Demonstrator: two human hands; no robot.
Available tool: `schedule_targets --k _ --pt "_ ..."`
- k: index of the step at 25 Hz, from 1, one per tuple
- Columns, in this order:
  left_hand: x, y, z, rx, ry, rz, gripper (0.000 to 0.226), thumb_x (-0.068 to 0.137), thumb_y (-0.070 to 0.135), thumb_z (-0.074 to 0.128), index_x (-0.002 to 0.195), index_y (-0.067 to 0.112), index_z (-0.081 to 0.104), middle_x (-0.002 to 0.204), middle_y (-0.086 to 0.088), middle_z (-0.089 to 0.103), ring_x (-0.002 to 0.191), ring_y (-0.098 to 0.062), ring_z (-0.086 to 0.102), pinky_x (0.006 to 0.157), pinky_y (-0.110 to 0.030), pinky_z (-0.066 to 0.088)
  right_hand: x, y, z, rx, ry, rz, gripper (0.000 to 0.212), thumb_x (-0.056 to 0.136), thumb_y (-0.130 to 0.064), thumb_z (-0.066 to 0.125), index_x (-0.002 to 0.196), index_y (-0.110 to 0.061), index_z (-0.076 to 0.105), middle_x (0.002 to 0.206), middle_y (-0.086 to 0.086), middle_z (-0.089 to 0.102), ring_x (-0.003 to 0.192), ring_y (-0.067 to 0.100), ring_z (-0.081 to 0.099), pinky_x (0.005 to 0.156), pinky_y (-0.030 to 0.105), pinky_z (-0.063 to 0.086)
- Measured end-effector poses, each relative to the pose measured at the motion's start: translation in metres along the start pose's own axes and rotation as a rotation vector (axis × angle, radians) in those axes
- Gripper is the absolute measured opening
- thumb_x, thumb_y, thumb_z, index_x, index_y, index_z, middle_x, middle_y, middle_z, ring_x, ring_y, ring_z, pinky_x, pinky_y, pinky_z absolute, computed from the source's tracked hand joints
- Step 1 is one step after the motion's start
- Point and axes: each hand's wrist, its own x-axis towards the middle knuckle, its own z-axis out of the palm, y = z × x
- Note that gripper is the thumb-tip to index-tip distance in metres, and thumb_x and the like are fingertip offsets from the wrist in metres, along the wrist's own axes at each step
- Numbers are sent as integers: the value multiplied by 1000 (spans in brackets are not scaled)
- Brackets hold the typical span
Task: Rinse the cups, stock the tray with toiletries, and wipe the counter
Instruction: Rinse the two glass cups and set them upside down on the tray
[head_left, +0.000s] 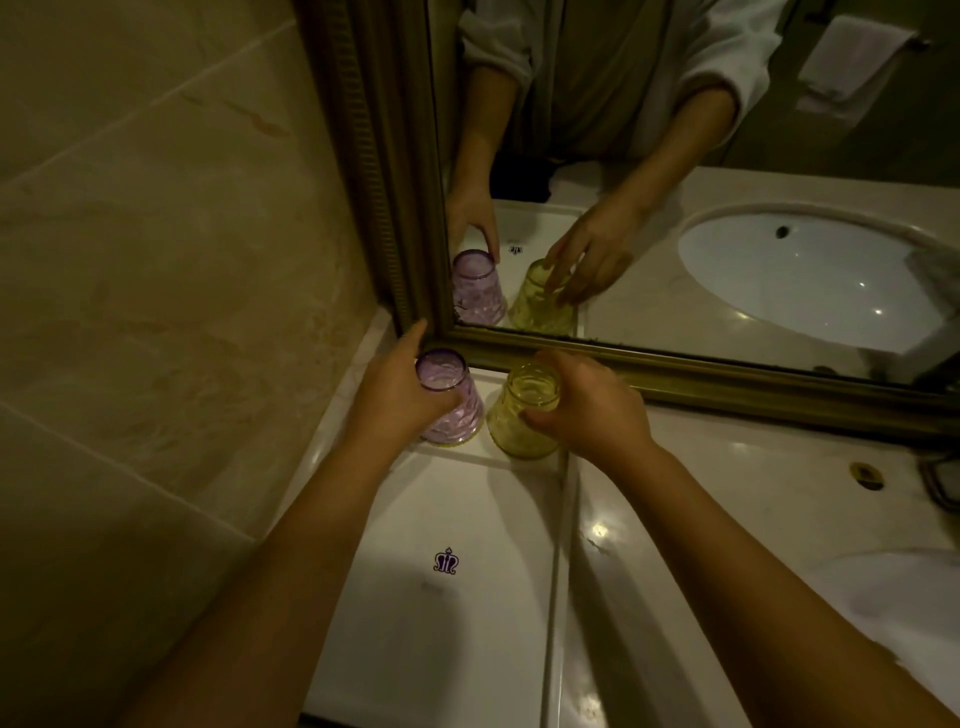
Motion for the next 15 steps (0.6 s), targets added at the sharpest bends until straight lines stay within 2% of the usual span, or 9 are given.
schedule_targets --k 2,4,7,11,15 --pt "-9 -5 6 -104 31 -23 102 57 24 84 142 20 28 139 -9 48 125 -24 47 101 -35 40 -1 3 4 60 9 27 83 66 -45 75 137 -27 36 133 4 53 118 26 51 86 40 46" --pt "-21 -14 17 -125 92 -68 94 57 20 84 138 14 35 133 -13 52 121 -29 49 99 -45 43 -7 7 13 155 22 106 89 62 -44 79 137 -25 34 132 5 54 117 27 52 87 42 48" --pt "-33 -24 31 -144 188 -110 71 62 12 81 126 8 51 122 -17 60 113 -30 55 94 -47 48 -15 12 27 314 22 186 77 63 -40 80 129 -21 45 126 4 60 112 24 56 89 45 49" --pt "-35 -30 31 -180 238 -102 67 62 12 81 124 10 54 119 -15 62 110 -27 58 90 -47 50 -19 16 31 373 72 184 72 62 -39 80 125 -22 50 121 2 63 108 22 58 87 46 50" --pt "-38 -30 30 -168 284 -74 66 61 14 82 122 10 56 116 -14 64 106 -27 59 88 -41 52 -23 17 35 409 106 195 69 62 -38 81 122 -24 49 118 2 64 105 22 60 86 44 51"
